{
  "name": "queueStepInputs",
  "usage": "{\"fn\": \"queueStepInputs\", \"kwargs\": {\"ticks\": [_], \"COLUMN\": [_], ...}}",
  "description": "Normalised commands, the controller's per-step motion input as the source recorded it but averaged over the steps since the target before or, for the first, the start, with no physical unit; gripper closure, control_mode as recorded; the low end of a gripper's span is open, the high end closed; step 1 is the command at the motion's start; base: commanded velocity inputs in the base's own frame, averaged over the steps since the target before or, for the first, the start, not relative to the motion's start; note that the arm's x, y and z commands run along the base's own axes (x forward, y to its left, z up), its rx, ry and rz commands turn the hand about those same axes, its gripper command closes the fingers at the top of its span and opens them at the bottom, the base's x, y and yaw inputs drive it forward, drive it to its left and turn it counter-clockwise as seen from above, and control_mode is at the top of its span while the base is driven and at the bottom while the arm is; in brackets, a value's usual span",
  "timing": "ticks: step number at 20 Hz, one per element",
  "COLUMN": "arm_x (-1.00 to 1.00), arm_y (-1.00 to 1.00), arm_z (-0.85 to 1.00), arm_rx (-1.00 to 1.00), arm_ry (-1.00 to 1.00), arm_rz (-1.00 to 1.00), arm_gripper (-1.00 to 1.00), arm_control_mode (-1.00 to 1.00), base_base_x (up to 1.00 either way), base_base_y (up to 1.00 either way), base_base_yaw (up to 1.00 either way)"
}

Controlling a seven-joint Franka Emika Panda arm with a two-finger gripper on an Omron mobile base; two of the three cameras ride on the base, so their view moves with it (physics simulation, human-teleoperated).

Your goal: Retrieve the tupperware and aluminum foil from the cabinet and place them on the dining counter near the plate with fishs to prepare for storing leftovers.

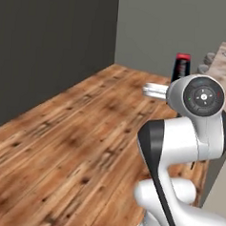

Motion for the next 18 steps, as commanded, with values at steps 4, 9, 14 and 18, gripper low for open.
{"fn": "queueStepInputs", "kwargs": {"ticks": [4,9,14,18], "arm_x": [0.0,0.0,0.0,0.0], "arm_y": [0.0,0.0,0.0,0.0], "arm_z": [0.0,0.0,0.0,0.0], "arm_rx": [0.0,0.0,0.0,0.0], "arm_ry": [0.0,0.0,0.0,0.0], "arm_rz": [0.0,0.0,0.0,0.0], "arm_gripper": [1.0,1.0,1.0,1.0], "arm_control_mode": [1.0,1.0,1.0,1.0], "base_base_x": [1.0,1.0,1.0,1.0], "base_base_y": [0.58,0.57,0.58,0.53], "base_base_yaw": [-0.38,-0.37,-0.38,-0.38]}}
